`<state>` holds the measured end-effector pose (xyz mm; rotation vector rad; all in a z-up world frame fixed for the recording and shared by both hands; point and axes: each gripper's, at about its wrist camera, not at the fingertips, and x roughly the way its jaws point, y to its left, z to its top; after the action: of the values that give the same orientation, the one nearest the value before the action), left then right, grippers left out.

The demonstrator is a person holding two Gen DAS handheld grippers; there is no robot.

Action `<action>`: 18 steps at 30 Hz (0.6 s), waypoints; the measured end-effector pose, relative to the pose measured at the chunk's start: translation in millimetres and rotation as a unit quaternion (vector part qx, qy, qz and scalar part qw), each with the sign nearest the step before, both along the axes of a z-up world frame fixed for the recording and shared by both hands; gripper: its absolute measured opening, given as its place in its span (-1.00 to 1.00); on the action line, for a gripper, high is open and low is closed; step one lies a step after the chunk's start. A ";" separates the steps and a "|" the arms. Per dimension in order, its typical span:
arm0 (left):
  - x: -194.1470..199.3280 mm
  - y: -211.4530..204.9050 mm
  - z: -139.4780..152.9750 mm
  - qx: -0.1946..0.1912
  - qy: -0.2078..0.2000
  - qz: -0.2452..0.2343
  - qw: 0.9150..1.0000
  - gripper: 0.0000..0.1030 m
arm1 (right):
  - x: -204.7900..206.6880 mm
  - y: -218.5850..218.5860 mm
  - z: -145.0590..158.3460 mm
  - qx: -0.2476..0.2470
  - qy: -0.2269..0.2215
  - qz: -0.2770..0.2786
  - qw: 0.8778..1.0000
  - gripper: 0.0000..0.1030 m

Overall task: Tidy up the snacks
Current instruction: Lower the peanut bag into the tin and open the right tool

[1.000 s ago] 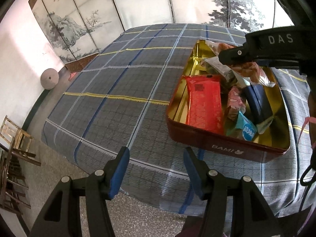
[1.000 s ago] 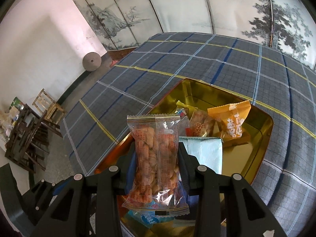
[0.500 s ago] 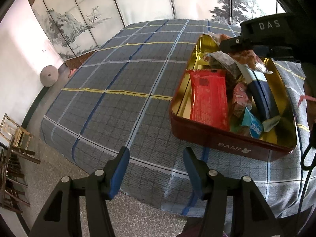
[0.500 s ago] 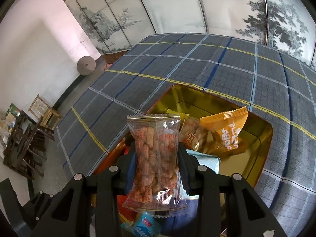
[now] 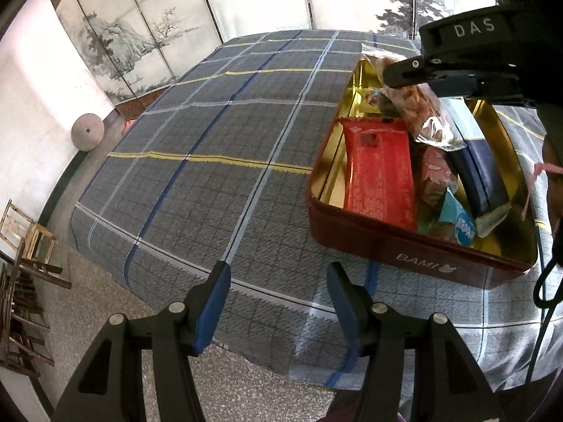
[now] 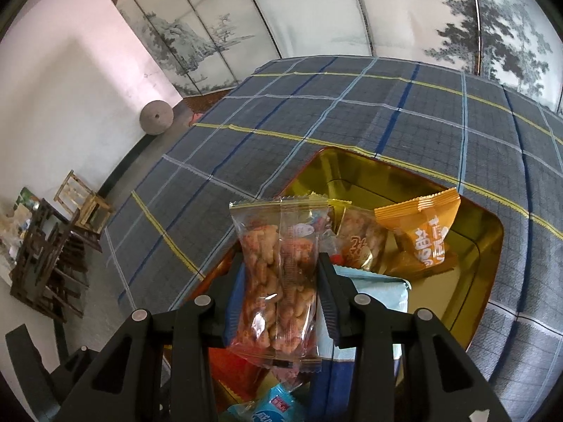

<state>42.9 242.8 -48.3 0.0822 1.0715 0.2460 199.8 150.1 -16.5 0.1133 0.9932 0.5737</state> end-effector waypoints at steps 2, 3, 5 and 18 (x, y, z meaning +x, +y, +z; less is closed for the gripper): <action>0.1 1.1 0.2 -0.001 0.000 0.001 1.000 0.12 | -1.7 0.7 -0.3 0.001 0.000 0.001 1.000 -0.28; 0.1 1.5 0.3 -0.001 -0.001 0.002 1.000 0.12 | -2.2 0.3 0.0 0.002 0.001 0.001 1.000 -0.27; 0.0 2.5 0.4 -0.001 -0.001 0.003 1.000 0.12 | -1.0 0.4 -0.2 0.001 0.001 0.000 1.000 -0.26; -1.8 2.9 0.1 -0.001 -0.004 0.004 1.000 0.12 | -16.9 -5.7 2.6 0.019 0.000 -0.002 1.000 -0.16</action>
<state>41.1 245.7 -48.3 0.0752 1.0645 0.2530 182.9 144.4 -14.0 0.1497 0.9815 0.5890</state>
